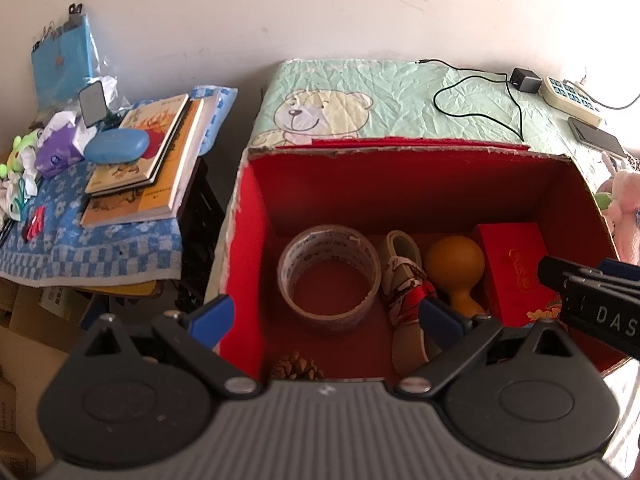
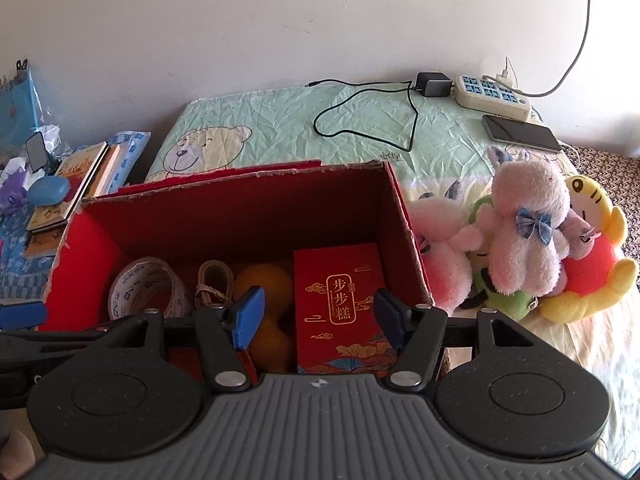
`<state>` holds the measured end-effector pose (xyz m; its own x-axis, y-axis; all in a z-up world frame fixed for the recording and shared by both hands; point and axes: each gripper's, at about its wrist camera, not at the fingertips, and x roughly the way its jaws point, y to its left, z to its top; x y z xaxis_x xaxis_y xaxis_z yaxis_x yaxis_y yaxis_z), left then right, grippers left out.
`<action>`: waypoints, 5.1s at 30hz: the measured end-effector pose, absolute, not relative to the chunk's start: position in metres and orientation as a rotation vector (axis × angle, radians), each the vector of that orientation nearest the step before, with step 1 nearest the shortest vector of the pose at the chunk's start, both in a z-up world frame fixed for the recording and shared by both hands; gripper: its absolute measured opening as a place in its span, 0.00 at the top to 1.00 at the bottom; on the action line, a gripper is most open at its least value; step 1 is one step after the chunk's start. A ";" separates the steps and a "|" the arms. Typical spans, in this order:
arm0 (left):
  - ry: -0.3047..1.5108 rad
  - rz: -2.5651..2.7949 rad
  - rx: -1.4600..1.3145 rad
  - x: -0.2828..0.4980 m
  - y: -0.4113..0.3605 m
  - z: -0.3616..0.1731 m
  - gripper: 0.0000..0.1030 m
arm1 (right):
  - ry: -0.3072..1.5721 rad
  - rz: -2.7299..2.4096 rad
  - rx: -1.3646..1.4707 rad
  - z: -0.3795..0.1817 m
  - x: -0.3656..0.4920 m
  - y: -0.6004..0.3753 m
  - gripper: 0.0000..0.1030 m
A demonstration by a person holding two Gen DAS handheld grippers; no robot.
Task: Organize objects
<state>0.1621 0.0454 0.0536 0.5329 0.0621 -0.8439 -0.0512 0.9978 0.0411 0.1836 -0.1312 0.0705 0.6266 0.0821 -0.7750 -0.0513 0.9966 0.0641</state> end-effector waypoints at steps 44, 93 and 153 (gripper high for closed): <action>1.024 0.055 0.000 0.160 0.046 0.043 0.04 | 0.941 0.099 0.067 0.061 0.188 -0.131 0.37; 0.975 0.079 0.034 0.158 0.045 0.060 0.04 | 0.918 0.116 0.039 0.073 0.188 -0.130 0.36; 0.986 0.057 0.029 0.150 0.039 0.059 0.04 | 0.897 0.110 0.005 0.076 0.178 -0.128 0.37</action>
